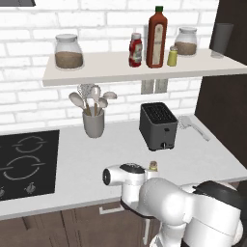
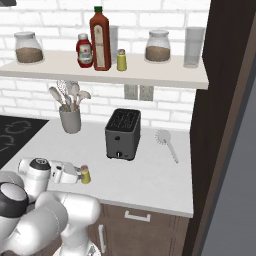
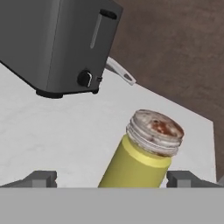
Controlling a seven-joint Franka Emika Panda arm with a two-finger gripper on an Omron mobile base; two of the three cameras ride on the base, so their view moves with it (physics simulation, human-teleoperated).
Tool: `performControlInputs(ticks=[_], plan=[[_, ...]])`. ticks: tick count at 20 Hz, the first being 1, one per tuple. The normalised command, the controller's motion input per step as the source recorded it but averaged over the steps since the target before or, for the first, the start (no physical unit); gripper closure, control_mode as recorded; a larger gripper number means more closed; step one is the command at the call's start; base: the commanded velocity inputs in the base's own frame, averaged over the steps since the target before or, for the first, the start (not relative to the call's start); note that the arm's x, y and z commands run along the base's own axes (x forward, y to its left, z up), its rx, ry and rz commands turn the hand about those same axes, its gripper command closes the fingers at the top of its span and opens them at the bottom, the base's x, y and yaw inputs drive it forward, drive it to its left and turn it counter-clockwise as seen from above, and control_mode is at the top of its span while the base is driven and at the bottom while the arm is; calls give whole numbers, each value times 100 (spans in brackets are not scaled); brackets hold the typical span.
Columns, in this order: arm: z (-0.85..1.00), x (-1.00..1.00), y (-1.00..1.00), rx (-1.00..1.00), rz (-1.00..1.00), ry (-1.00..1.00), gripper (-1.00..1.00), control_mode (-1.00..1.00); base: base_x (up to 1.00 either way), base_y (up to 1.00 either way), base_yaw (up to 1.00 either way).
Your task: Put the shaker and condiment bottle from the counter next to their counterparts in the cabinet.
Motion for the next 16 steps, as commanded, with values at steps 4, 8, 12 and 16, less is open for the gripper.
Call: performControlInputs(ticks=[4,8,12,16], plan=[[-22,9,-16,0,0,0,-100,-100,0,0,0],[-23,10,-16,0,0,0,-100,-100,0,0,0],[-16,9,-22,0,0,0,-100,-100,0,0,0],[-10,8,-31,0,0,0,-100,-100,0,0,0]])
